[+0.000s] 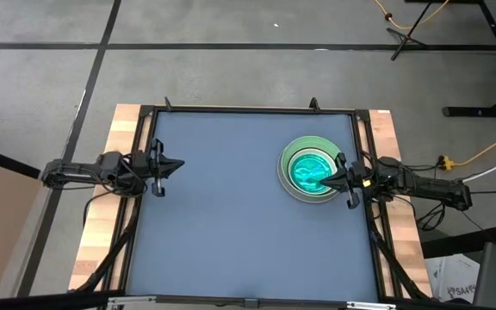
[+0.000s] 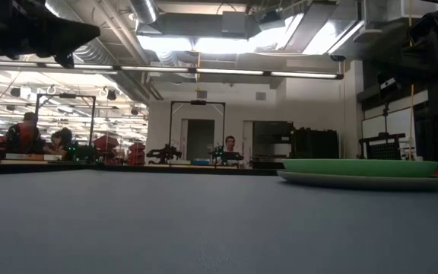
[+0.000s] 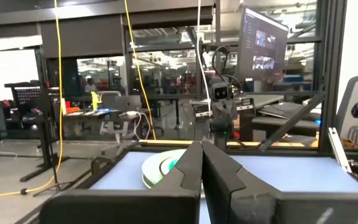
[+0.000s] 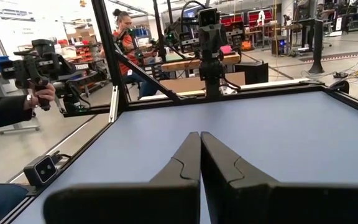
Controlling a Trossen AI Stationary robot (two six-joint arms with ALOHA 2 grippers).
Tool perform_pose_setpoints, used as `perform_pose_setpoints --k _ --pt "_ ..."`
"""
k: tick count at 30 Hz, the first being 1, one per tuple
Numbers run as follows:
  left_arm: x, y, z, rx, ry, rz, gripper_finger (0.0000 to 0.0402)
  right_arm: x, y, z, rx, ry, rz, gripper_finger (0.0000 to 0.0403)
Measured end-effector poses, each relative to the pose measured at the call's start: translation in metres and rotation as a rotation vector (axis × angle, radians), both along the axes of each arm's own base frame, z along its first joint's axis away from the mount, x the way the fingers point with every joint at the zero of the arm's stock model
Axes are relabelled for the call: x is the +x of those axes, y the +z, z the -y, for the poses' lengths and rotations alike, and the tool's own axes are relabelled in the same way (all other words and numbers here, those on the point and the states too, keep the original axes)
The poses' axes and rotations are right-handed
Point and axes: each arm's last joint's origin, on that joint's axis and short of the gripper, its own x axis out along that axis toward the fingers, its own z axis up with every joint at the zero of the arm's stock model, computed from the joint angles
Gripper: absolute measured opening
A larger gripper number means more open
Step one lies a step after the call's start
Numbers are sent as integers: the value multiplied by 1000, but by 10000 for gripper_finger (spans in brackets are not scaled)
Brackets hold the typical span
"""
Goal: Stack plastic plates
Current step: Return to Home Position
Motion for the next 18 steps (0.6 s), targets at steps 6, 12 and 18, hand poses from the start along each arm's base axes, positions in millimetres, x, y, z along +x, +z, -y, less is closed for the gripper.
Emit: perform_pose_setpoints --k 6,12,18 --pt "2 -6 0 2 0 -33 0 0 0 0 -4 -1 1 1" --pt "5 -21 0 -6 1 -60 0 0 0 0 -7 -2 11 1" --pt "5 -21 0 -7 4 -61 0 1 -2 1 -25 -26 26 0"
